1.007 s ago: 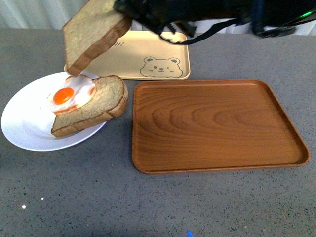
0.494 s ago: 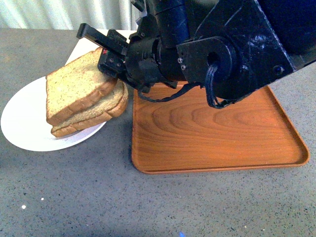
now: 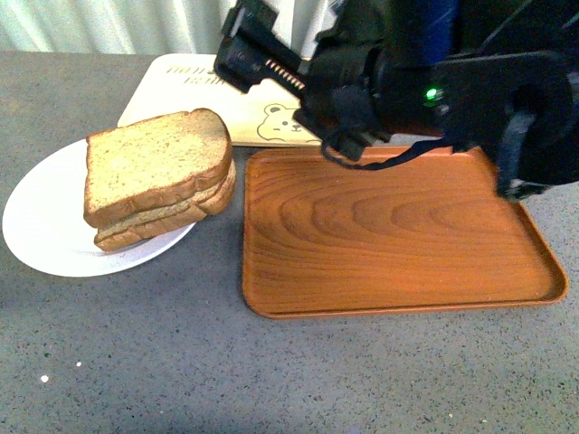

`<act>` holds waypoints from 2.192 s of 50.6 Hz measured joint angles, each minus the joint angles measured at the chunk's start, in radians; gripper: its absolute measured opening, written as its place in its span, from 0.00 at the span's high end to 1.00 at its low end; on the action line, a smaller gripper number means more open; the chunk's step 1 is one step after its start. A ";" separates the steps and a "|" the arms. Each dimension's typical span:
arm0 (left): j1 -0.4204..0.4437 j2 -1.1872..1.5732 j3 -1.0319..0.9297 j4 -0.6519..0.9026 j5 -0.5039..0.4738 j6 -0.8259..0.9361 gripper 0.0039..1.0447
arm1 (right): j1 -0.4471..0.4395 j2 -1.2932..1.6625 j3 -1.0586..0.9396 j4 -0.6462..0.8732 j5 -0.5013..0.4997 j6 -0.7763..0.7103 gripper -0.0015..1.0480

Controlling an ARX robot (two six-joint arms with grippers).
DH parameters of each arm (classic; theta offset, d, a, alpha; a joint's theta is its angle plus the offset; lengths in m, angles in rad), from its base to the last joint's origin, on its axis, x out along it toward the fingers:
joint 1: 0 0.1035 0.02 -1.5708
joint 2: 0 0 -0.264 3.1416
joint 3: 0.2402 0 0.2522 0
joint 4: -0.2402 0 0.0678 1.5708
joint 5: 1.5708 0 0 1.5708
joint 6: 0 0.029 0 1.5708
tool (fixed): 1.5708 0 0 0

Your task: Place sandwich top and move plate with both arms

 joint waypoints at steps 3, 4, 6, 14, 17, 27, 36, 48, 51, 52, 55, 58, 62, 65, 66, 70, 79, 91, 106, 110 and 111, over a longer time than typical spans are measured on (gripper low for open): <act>0.000 0.000 0.000 0.000 0.000 0.000 0.08 | -0.022 -0.043 -0.039 0.024 0.011 -0.019 0.09; 0.000 0.000 0.000 0.000 0.000 0.000 0.08 | -0.027 -0.053 -0.047 0.029 0.014 -0.024 0.09; 0.000 0.000 0.000 0.000 0.000 0.000 0.08 | -0.053 -0.108 -0.103 0.059 0.021 -0.057 0.09; 0.000 0.000 0.000 0.000 0.000 0.000 0.08 | -0.153 -0.296 -0.427 0.474 0.475 -0.487 0.36; 0.000 0.000 0.000 0.000 -0.001 0.000 0.08 | -0.194 -0.359 -0.501 0.499 0.478 -0.562 0.45; 0.000 0.000 0.000 0.000 0.001 0.000 0.08 | -0.259 -0.507 -0.692 0.504 0.404 -0.652 0.75; 0.000 0.000 0.000 0.000 0.000 0.000 0.08 | -0.317 -0.681 -0.820 0.468 0.338 -0.674 0.98; 0.000 0.000 0.000 0.000 0.000 0.000 0.08 | -0.380 -0.899 -0.932 0.355 0.283 -0.677 0.98; 0.000 0.000 0.000 0.000 0.000 0.000 0.08 | -0.390 -0.947 -0.950 0.322 0.273 -0.677 0.98; 0.000 0.000 0.000 0.000 0.000 0.000 0.08 | -0.393 -0.964 -0.955 0.310 0.266 -0.677 0.98; 0.000 0.000 0.000 0.000 0.000 0.000 0.08 | -0.400 -1.006 -0.968 0.281 0.260 -0.677 0.98; 0.000 0.000 0.000 0.000 0.000 0.000 0.08 | -0.424 -1.049 -0.979 0.250 0.225 -0.677 0.98; 0.000 0.000 0.000 0.000 0.000 0.000 0.08 | -0.481 -1.141 -0.999 0.179 0.187 -0.677 0.98; 0.000 0.000 0.000 0.000 0.000 0.000 0.08 | -0.484 -1.190 -1.008 0.138 0.184 -0.678 0.98; 0.000 0.000 0.000 0.000 0.000 0.000 0.08 | -0.484 -1.206 -1.011 0.125 0.181 -0.678 0.98; 0.000 0.000 0.000 0.000 0.000 0.000 0.08 | -0.484 -1.276 -1.015 0.065 0.179 -0.678 0.98; 0.073 0.325 0.163 -0.267 0.372 -0.257 0.08 | -0.485 -1.403 -1.016 -0.046 0.177 -0.678 0.98; 0.069 0.986 0.301 0.173 0.354 -0.557 0.08 | -0.487 -1.568 -1.017 -0.198 0.179 -0.678 0.98; 0.081 1.419 0.345 0.454 0.334 -0.708 0.08 | -0.487 -1.691 -1.017 -0.316 0.179 -0.678 0.98; 0.100 1.509 0.362 0.501 0.333 -0.737 0.08 | -0.487 -1.717 -1.017 -0.340 0.179 -0.678 0.98; 0.105 1.533 0.368 0.511 0.333 -0.745 0.08 | -0.487 -1.729 -1.017 -0.352 0.179 -0.678 0.98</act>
